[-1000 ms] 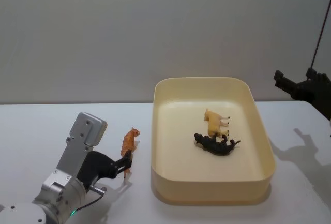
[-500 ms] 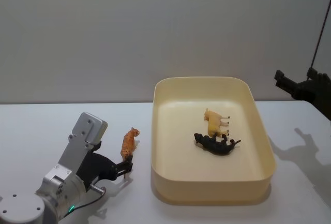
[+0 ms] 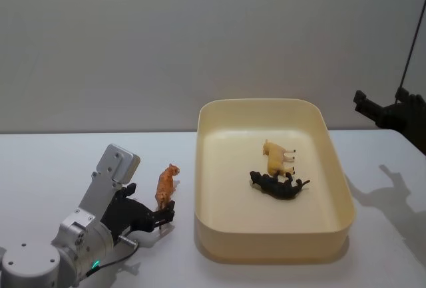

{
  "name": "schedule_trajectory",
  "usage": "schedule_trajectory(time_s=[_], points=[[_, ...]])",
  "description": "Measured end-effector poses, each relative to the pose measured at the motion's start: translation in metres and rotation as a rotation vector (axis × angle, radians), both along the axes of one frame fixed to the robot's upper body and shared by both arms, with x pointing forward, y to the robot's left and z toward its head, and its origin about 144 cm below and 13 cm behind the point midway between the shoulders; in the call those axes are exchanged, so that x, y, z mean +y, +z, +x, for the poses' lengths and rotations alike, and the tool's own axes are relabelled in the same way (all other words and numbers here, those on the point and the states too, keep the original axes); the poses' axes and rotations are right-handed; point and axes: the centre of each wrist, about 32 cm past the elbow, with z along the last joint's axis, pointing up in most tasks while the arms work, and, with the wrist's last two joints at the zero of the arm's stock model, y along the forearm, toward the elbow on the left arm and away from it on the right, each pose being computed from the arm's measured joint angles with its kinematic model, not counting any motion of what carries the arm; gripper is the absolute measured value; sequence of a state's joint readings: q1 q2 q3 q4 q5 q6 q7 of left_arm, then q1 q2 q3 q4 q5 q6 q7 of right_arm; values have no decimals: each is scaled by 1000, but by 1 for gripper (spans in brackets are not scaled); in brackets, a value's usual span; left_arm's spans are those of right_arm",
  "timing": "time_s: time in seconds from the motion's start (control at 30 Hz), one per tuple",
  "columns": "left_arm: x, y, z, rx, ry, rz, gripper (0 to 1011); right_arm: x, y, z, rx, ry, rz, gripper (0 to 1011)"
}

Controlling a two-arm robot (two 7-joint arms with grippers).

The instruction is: Pick up the toy alternately with two hands and place it into the central storage box.

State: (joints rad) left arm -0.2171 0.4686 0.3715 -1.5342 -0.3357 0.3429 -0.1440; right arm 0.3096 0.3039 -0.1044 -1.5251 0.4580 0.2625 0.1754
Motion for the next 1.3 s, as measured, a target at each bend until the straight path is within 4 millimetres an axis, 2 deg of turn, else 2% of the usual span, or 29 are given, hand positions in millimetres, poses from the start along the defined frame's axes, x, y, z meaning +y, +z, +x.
schedule_trajectory(time_s=[0.7,1.3], points=[[2,-6,23,-25,29,-91,1001,0,0,0,0,0,0,1001],[3,-7,33,-17,20,-168,1001,0,0,0,0,0,0,1001]])
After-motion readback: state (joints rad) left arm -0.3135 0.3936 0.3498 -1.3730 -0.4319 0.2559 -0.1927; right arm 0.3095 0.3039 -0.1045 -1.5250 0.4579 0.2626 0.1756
